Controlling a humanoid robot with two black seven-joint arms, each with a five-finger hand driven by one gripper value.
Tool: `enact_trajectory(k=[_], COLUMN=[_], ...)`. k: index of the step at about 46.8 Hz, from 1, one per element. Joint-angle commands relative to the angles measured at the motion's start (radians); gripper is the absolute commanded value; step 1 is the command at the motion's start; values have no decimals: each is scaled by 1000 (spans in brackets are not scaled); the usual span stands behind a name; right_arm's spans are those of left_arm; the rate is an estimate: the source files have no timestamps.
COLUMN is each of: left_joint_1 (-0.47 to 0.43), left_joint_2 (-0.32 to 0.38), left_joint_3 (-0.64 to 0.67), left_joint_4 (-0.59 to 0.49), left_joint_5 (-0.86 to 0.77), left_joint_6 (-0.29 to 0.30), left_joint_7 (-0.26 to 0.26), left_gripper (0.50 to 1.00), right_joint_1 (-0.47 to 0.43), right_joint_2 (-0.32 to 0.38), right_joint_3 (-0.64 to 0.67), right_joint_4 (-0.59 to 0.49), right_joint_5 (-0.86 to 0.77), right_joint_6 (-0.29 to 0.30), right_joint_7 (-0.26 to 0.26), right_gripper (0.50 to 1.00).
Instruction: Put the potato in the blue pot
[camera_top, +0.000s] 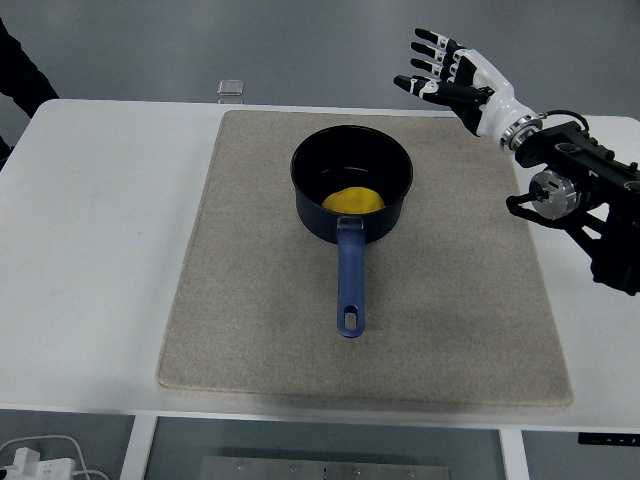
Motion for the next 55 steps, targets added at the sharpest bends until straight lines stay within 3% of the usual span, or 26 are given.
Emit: enact_trajectory(k=[1, 15, 23, 38, 55], left_joint_1=[0, 0, 0, 0, 0], left_joint_2=[0, 0, 0, 0, 0], left_joint_3=[0, 0, 0, 0, 2], left_joint_4=[0, 0, 0, 0, 0], left_joint_5=[0, 0, 0, 0, 0], left_joint_6=[1, 0, 0, 0, 0], left_joint_7=[0, 0, 0, 0, 0], left_gripper=[996, 996, 996, 996, 996], right_joint_1=[-4, -26, -60, -127, -170], right_joint_2=[1, 26, 57, 117, 115], right_joint_3=[21, 179, 254, 446, 489], right_joint_4=[-5, -58, -60, -60, -66], right_joint_5=[56, 199, 202, 202, 199], right_joint_6=[-5, -14, -46, -45, -46], right_joint_7=[-23, -47, -47, -33, -20], right_gripper=[917, 919, 919, 919, 917])
